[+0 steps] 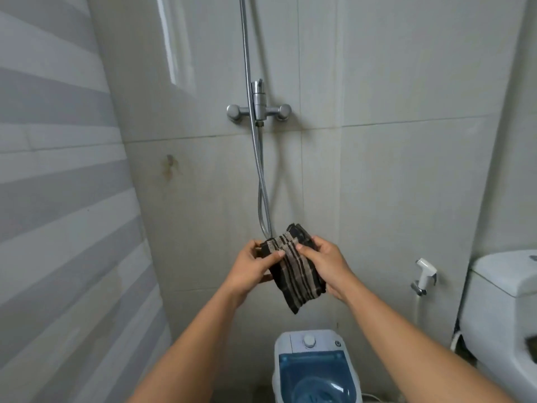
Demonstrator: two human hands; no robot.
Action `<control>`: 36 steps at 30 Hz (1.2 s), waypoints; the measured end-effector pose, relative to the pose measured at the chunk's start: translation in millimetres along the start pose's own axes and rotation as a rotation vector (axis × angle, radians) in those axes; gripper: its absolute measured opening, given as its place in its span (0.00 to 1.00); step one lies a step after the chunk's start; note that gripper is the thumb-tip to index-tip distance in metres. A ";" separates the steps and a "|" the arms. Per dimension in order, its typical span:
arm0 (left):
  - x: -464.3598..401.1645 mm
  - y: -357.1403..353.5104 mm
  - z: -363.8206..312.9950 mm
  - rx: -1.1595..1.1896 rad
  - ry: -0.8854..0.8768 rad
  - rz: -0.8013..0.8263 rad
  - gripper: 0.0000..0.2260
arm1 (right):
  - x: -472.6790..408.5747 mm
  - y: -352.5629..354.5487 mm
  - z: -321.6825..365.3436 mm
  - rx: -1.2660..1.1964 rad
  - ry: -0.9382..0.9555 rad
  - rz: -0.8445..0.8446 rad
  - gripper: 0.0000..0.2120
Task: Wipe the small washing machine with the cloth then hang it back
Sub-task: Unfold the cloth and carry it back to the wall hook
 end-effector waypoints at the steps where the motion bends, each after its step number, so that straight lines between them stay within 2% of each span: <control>1: -2.0 3.2 -7.4 -0.013 -0.007 -0.045 0.15 | -4.4 -6.2 8.3 0.003 0.015 0.004 0.06; 3: -5.9 9.8 -18.7 -0.135 -0.018 -0.185 0.19 | -10.8 -18.0 22.9 0.032 0.043 0.001 0.06; 5: -5.6 17.5 -27.7 -0.434 -0.054 -0.435 0.23 | -17.0 -27.8 33.9 0.102 0.086 -0.027 0.06; 6: -2.9 18.3 -32.8 -0.509 -0.087 -0.523 0.23 | -19.3 -32.3 38.6 0.136 0.111 -0.048 0.07; 7: -1.1 16.3 -37.8 -0.497 -0.099 -0.518 0.21 | -21.0 -36.2 42.8 0.149 0.134 -0.063 0.07; 11: 4.0 -2.4 -53.0 0.058 -0.001 -0.167 0.18 | -23.8 -51.8 54.4 0.096 0.136 0.021 0.07; 15: 4.7 7.3 -58.7 0.158 -0.029 -0.139 0.18 | -24.4 -57.5 57.4 0.041 0.052 0.110 0.11; 19: 4.5 16.0 -60.7 0.335 -0.044 -0.088 0.17 | -20.1 -62.4 61.9 0.039 0.084 0.151 0.11; 23: 5.0 24.3 -61.0 0.342 -0.035 -0.083 0.17 | -17.8 -67.0 72.3 0.008 0.106 0.129 0.07; 27: 5.7 26.1 -68.1 0.276 -0.011 -0.177 0.17 | -16.1 -75.9 72.8 0.128 0.170 0.243 0.28; 29: 4.8 26.5 -71.5 0.245 0.000 -0.169 0.20 | -17.4 -79.6 66.4 0.244 0.209 0.289 0.33; 32: 6.4 29.6 -73.9 0.241 -0.011 -0.142 0.21 | -21.5 -76.2 64.1 0.223 0.222 0.276 0.28; 36: 7.1 36.7 -67.7 0.318 -0.023 -0.134 0.14 | -28.3 -72.0 65.1 0.094 0.147 0.256 0.25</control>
Point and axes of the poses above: each hand's wrist, its own x-axis away from the middle knuckle, its own y-axis out of the back of the hand, z = x × y, the point moved 3 cm from there along -x, towards the middle knuckle, and after that the axes turned 8 degrees about -x, right-handed, at the moved point
